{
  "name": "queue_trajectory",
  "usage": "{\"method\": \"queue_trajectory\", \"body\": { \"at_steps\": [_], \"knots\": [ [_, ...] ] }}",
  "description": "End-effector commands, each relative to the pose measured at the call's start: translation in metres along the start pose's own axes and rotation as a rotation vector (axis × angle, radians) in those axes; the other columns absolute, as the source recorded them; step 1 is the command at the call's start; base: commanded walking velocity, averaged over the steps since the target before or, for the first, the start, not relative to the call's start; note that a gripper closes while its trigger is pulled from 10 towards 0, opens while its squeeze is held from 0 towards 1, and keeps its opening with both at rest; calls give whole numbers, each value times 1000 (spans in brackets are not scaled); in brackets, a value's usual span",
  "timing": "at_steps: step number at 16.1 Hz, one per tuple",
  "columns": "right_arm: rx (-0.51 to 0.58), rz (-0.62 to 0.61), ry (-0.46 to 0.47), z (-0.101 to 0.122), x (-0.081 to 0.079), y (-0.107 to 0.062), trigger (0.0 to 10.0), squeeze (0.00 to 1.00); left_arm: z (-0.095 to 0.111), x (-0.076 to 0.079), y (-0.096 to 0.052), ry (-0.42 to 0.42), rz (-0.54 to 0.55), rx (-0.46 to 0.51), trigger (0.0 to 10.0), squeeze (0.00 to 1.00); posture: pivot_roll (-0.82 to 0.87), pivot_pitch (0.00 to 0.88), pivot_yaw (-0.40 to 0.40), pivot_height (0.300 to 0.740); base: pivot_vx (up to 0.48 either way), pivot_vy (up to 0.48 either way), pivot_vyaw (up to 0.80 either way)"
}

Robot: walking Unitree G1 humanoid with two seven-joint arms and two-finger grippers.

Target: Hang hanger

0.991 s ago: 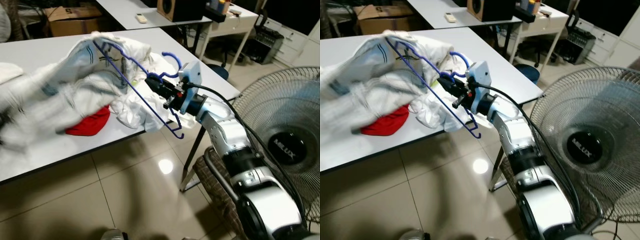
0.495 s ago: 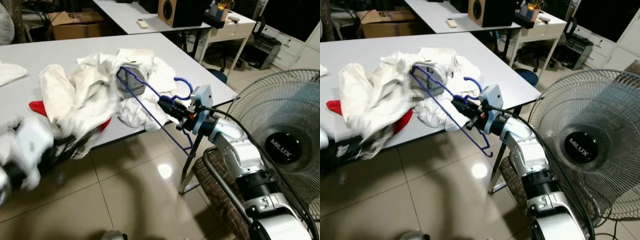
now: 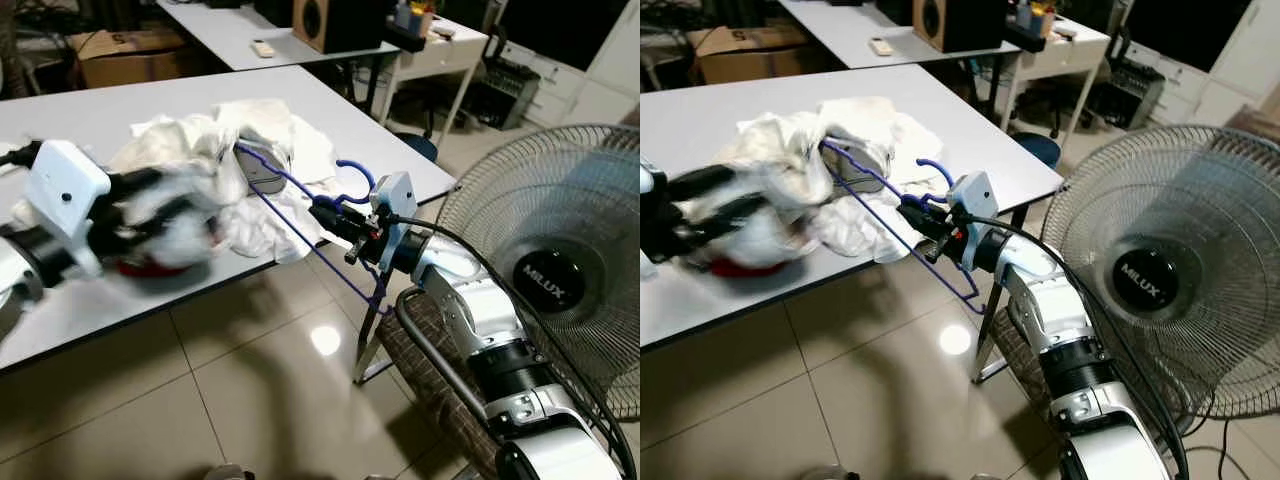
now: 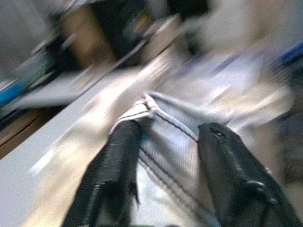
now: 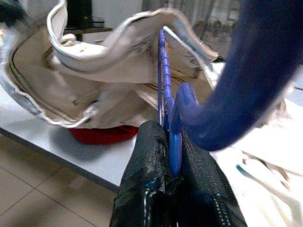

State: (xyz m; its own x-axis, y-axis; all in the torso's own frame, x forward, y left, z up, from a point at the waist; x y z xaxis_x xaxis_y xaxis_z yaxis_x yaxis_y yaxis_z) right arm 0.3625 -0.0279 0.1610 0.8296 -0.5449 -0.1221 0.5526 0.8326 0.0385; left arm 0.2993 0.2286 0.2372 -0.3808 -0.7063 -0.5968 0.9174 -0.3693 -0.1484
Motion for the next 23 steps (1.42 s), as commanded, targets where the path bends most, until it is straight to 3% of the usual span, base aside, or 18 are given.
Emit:
{"method": "queue_trajectory", "body": {
  "at_steps": [1,3,5,7,10,12,14,16,17,18,19,21,23],
  "knots": [
    [2,-15,-20,6,2,-4,10000,0,-28,-15,-3,56,86,-146,10000,1000,-52,0,-27,740,0,0,0],
    [-19,-14,-25,0,1,-10,10000,0,-47,-24,-13,111,101,-244,10000,1000,-47,0,-36,740,0,0,0],
    [-66,17,-54,-3,-6,-26,10000,0,-89,-65,-50,294,195,-494,10000,1000,-37,0,-42,740,0,0,0],
    [-95,82,-57,-5,-18,-36,10000,0,-93,-69,-53,245,200,-478,10000,1000,-35,0,-43,740,0,0,0],
    [-122,143,-51,-5,-32,-48,10000,0,-95,-59,-48,106,131,-409,10000,1000,-47,0,-30,740,0,0,0],
    [-167,188,-38,-5,-48,-70,10000,0,-92,-50,-44,-24,71,-290,10000,1000,-58,0,-16,740,0,0,0],
    [-157,179,1,2,-52,-83,10000,0,-76,-61,-46,-134,123,-148,10000,1000,-59,0,-15,740,0,0,0],
    [-140,134,34,6,-50,-91,10000,0,-73,-53,-60,-156,21,-137,10000,1000,-58,0,-18,740,0,0,0],
    [-135,101,51,6,-50,-94,10000,0,-86,-41,-73,-145,-59,-203,10000,1000,-54,0,-22,740,0,0,0],
    [-129,98,60,6,-51,-95,10000,0,-86,-40,-77,-164,-65,-199,10000,1000,-53,0,-24,740,0,0,0],
    [-115,98,83,8,-56,-96,10000,0,-81,-31,-88,-266,-107,-146,10000,1000,-47,0,-28,740,0,0,0],
    [-104,90,96,9,-57,-96,10000,0,-73,-27,-92,-331,-117,-86,10000,1000,-41,0,-31,740,0,0,0],
    [-38,19,115,20,-52,-96,10000,0,-55,-31,-88,-381,-21,38,10000,1000,-30,0,-38,740,0,0,0]
  ]
}}
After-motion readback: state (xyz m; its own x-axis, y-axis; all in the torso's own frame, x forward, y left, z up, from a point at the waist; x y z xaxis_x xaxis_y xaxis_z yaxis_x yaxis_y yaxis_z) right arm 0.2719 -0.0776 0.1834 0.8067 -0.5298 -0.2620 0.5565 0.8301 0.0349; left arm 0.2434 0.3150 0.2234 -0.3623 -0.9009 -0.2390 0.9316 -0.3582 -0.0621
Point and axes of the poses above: a point about 5 cm out from each wrist's last joint towards the gripper, its own y axis pointing out of the wrist towards the gripper, its own z axis along the axis of the wrist's last joint, x = y × z, the point moved 6 cm from there along y, pointing out of the wrist towards the gripper, and after that the axes turned 9 degrees about y, right-handed, at the moved point
